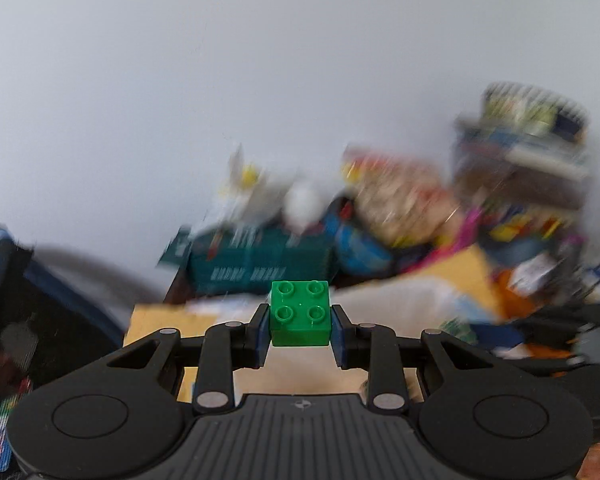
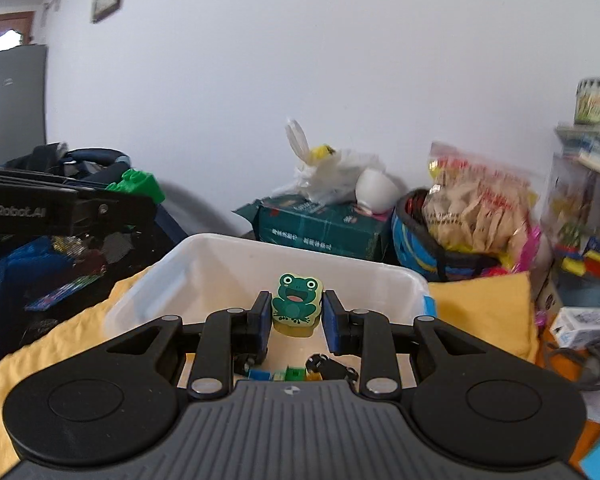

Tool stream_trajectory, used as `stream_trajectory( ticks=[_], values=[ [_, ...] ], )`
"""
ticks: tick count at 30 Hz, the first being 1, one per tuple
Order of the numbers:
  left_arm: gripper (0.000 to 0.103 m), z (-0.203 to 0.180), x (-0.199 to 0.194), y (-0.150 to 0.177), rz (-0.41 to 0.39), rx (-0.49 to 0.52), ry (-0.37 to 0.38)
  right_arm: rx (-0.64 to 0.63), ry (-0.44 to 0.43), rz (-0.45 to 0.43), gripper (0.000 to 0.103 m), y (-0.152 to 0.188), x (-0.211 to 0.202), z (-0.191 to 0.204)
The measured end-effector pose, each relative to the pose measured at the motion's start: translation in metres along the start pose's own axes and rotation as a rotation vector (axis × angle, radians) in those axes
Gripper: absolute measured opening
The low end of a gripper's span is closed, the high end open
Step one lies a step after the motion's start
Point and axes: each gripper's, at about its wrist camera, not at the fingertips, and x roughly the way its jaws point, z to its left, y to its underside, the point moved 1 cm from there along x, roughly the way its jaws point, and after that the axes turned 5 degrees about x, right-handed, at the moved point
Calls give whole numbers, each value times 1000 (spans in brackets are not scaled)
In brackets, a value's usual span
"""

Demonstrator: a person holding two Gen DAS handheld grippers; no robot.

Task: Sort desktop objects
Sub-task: 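Lift the green brick and frog block and carry them over the clear bin, then open both tools over the clear bin to drop the green brick and frog block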

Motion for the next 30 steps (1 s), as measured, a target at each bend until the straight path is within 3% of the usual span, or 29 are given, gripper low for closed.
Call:
stream_trajectory(
  ticks=[3, 4, 5, 7, 10, 16, 19, 24, 30],
  values=[
    [37, -4, 30, 16, 106, 22, -10, 9, 34, 69, 32, 0, 29, 2],
    [43, -8, 32, 20, 121, 42, -5, 5, 50, 86, 35, 3, 38, 5],
    [47, -11, 29, 24, 117, 71, -6, -10, 53, 118, 40, 7, 45, 6],
    [57, -16, 15, 30, 98, 96, -21, -19, 35, 136, 40, 14, 45, 8],
    [59, -12, -15, 39, 66, 40, 28, -38, 21, 95, 43, 22, 23, 8],
    [65, -17, -81, 77, 29, -9, 26, -10, -1, 73, 48, 48, -23, 2],
    [65, -27, -94, 103, 79, -34, 38, -6, -5, 84, 50, 66, -40, -1],
    [65, -47, -92, 145, 216, -63, 99, 61, 3, 180, 53, 95, -42, -13],
    [65, -62, -99, 169, 281, -44, 136, 92, 8, 230, 53, 115, -49, -17]
  ],
)
